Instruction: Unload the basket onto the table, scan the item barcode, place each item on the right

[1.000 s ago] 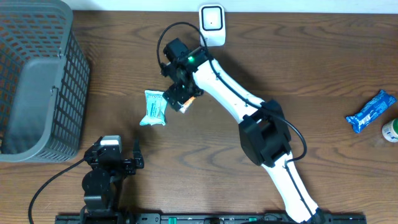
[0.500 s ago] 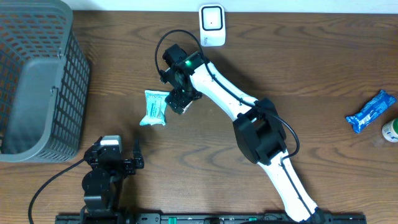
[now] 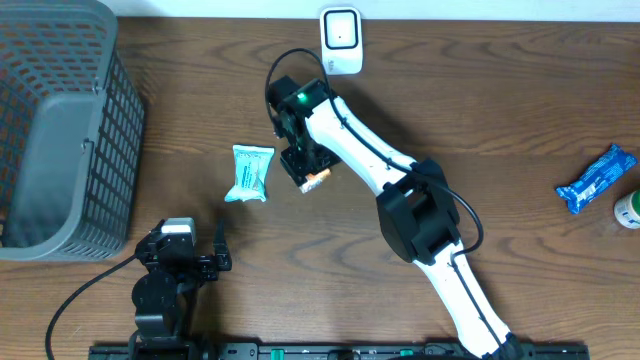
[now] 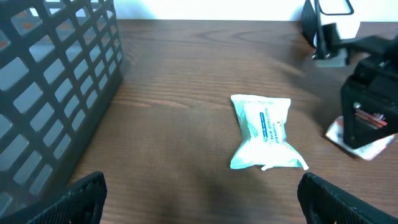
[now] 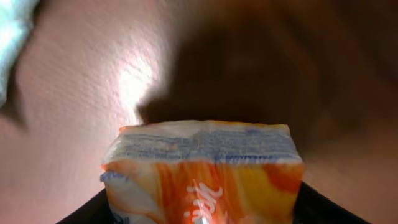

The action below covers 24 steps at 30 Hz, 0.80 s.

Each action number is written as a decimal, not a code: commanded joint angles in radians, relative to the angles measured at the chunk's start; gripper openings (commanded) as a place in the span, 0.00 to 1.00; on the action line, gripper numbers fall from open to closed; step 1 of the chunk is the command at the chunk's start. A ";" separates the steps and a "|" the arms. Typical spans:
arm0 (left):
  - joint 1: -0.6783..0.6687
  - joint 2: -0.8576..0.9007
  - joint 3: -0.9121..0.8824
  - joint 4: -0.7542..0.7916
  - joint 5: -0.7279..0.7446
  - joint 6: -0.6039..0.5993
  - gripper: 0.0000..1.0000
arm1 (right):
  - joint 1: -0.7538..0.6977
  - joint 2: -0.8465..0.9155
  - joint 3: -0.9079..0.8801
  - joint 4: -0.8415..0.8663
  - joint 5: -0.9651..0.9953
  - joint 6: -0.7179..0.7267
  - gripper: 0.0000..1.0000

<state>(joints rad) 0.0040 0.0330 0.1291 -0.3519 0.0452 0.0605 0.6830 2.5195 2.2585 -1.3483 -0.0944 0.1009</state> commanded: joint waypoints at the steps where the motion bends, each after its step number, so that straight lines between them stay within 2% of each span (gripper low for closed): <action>1: 0.003 -0.002 -0.021 -0.005 -0.016 0.014 0.98 | -0.019 0.006 0.121 -0.121 -0.090 0.187 0.62; 5: 0.003 -0.002 -0.021 -0.005 -0.016 0.014 0.98 | -0.046 0.006 0.153 -0.234 -0.360 0.211 0.57; 9: 0.003 -0.002 -0.021 -0.005 -0.016 0.014 0.98 | -0.069 0.006 0.148 -0.285 -0.515 0.236 0.57; 13: 0.003 -0.002 -0.021 -0.005 -0.016 0.014 0.98 | -0.072 0.006 0.148 -0.294 -0.544 0.245 0.64; 22: 0.003 -0.002 -0.021 -0.005 -0.016 0.014 0.98 | -0.069 0.006 0.148 -0.337 -0.558 0.268 0.63; 24: 0.003 -0.002 -0.021 -0.005 -0.016 0.014 0.98 | -0.064 0.006 0.148 -0.328 -0.534 0.230 0.64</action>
<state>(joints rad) 0.0040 0.0330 0.1291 -0.3519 0.0448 0.0605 0.6109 2.5221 2.3955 -1.6817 -0.6189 0.3538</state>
